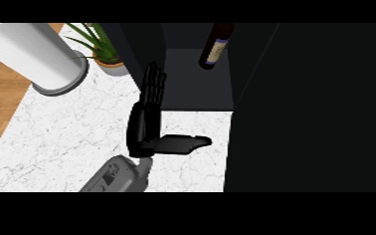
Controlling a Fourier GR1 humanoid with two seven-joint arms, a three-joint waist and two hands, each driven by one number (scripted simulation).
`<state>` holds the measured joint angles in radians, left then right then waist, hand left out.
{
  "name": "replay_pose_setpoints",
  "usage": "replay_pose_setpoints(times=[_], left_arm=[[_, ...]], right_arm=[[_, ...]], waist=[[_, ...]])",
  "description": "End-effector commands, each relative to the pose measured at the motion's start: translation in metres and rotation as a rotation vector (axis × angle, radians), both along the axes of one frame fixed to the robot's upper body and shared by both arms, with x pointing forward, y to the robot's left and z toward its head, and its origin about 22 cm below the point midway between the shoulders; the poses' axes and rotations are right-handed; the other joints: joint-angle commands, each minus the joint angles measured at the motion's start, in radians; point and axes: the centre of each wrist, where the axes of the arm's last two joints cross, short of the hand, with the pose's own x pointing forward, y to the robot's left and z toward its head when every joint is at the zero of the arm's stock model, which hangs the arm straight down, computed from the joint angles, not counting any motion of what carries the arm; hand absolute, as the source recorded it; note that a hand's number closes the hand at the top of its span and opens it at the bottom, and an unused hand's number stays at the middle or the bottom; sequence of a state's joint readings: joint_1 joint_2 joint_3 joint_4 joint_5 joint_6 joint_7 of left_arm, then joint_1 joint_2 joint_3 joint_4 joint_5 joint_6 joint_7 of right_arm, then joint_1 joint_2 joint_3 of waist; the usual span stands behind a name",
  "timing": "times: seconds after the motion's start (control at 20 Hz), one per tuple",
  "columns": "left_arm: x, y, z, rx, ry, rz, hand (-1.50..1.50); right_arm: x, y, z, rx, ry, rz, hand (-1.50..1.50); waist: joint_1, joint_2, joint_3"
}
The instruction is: Pick up the wine, place it into the cabinet and close the cabinet
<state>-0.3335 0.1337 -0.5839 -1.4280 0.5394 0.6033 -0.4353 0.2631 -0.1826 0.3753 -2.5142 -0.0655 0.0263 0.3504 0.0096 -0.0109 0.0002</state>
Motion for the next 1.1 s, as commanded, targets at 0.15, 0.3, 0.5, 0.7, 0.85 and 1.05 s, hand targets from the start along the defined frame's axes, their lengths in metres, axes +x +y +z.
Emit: replay_pose_setpoints(times=[0.15, 0.3, 0.5, 0.7, 0.85, 1.05], left_arm=[[-0.063, 0.013, -0.012, -0.035, -0.033, 0.0, -1.5], [-0.066, 0.024, 0.0, -0.031, -0.016, 0.018, -1.5], [-0.084, 0.058, 0.0, -0.008, -0.035, 0.042, -1.5], [-0.099, 0.064, 0.011, 0.003, -0.031, 0.048, -1.5], [-0.109, 0.094, 0.014, 0.022, -0.024, 0.033, -1.5], [-0.122, 0.122, 0.012, 0.031, -0.02, 0.067, -1.5]], right_arm=[[-0.025, -0.008, 0.028, -0.038, -0.026, 0.077, 1.5], [-0.034, -0.008, 0.031, -0.166, -0.004, 0.214, 1.5], [-0.042, 0.005, 0.027, -0.128, 0.067, 0.412, 1.5], [-0.053, 0.014, 0.033, -0.111, 0.028, 0.499, 1.5], [-0.04, 0.027, 0.027, -0.138, 0.018, 0.497, 1.5], [-0.043, 0.036, 0.033, -0.124, -0.009, 0.509, 1.5]], waist=[[-0.004, 0.007, -0.001], [-0.007, 0.003, 0.0], [0.003, -0.001, -0.001], [-0.006, -0.001, -0.001], [0.009, 0.004, -0.003], [0.014, -0.001, -0.006]])
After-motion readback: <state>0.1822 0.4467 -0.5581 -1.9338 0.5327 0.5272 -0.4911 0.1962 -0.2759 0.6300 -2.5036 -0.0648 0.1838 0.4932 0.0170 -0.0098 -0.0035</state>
